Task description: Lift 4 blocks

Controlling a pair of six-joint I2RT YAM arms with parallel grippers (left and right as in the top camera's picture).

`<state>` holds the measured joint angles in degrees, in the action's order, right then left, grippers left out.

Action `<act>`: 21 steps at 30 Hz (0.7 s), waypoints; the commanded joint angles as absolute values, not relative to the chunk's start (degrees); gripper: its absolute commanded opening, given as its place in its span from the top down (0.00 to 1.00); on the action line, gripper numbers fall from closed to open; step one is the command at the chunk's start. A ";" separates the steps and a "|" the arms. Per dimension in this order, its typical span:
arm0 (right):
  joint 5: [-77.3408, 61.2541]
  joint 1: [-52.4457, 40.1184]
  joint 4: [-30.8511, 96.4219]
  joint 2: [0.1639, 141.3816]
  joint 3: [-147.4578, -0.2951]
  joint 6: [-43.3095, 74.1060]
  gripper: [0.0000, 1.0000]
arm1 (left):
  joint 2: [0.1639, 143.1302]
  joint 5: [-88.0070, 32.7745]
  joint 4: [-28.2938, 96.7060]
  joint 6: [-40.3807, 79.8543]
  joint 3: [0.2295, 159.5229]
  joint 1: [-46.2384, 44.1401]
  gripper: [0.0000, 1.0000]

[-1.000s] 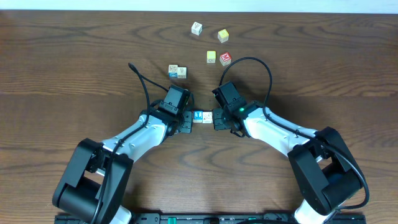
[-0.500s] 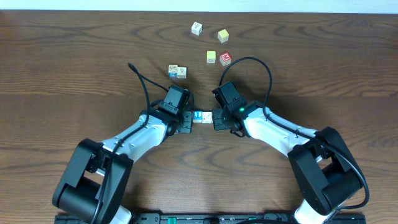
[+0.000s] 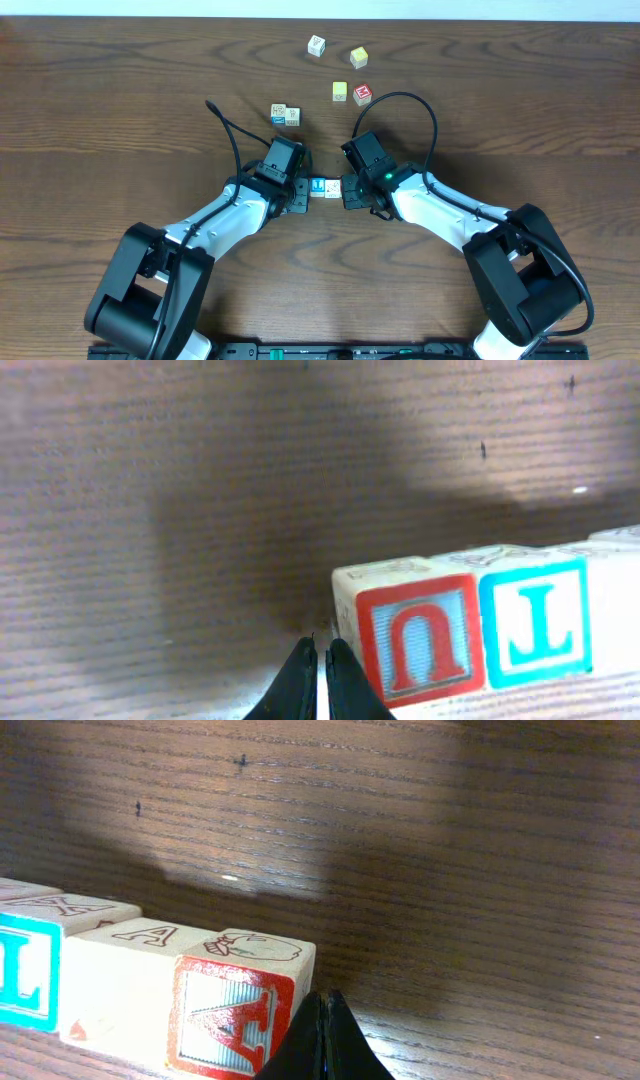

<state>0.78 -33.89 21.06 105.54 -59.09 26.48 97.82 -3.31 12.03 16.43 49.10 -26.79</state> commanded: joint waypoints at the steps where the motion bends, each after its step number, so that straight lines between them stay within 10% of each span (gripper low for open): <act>1: -0.25 -34.44 20.80 106.28 -60.34 25.63 0.99 | 96.44 -1.63 11.29 15.44 50.78 -27.18 0.93; 21: -0.25 -34.44 20.80 106.28 -60.34 25.63 0.99 | 99.04 -1.61 11.29 15.46 50.78 -27.18 0.93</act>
<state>0.47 -34.00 21.04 105.56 -59.09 26.46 98.10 -2.37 11.49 16.43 49.21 -26.81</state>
